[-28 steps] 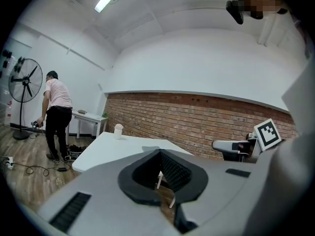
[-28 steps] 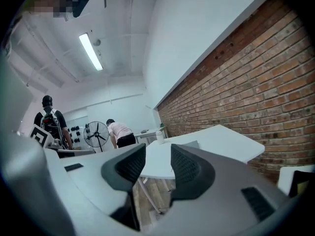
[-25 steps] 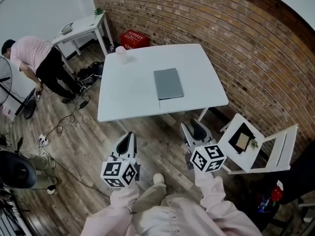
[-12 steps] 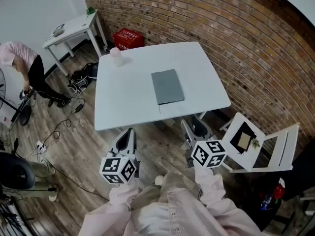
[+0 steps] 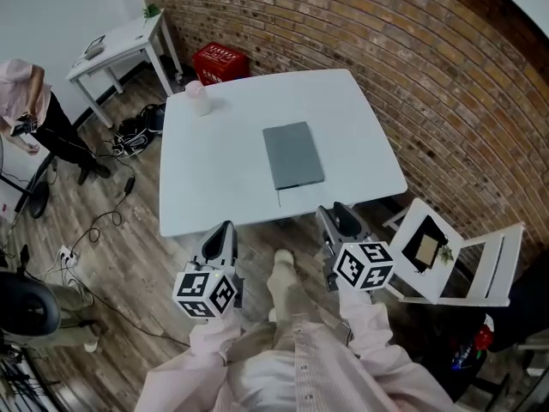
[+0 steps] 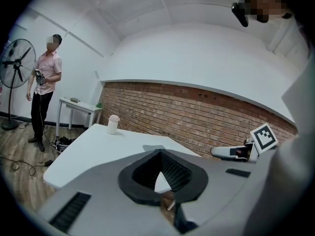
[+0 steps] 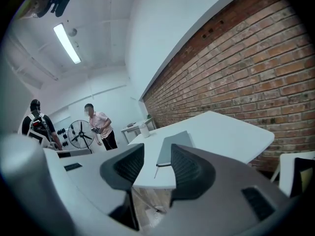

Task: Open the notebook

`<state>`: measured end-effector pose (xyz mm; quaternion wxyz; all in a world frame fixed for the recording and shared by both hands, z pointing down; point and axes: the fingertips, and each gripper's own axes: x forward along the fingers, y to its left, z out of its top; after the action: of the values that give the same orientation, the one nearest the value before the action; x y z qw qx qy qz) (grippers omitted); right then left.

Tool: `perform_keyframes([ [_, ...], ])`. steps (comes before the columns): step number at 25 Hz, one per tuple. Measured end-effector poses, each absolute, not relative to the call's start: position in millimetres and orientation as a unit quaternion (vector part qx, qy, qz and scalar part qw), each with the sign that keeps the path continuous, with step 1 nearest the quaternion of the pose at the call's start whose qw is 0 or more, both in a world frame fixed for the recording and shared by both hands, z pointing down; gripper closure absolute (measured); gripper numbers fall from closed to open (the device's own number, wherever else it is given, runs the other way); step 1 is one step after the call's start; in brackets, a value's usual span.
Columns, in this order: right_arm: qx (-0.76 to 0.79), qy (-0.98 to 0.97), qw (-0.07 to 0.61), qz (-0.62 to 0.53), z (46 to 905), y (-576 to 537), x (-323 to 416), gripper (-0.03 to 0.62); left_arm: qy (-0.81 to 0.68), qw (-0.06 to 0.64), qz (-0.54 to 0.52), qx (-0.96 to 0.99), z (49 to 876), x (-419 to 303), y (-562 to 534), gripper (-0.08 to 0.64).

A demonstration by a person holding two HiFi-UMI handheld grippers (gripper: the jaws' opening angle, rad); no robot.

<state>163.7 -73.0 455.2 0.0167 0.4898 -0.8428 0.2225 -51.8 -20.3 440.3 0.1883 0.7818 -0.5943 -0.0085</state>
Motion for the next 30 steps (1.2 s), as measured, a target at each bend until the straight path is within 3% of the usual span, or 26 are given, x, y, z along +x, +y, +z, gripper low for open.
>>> perform_keyframes([
  [14, 0.49, -0.832, 0.063, 0.251, 485.2, -201.5, 151.6, 0.431, -0.595, 0.239, 0.008, 0.767, 475.0, -66.2, -140.5, 0.568],
  [30, 0.473, -0.791, 0.176, 0.346, 558.8, -294.6, 150.7, 0.431, -0.581, 0.31, 0.055, 0.75, 539.5, -56.5, -229.9, 0.568],
])
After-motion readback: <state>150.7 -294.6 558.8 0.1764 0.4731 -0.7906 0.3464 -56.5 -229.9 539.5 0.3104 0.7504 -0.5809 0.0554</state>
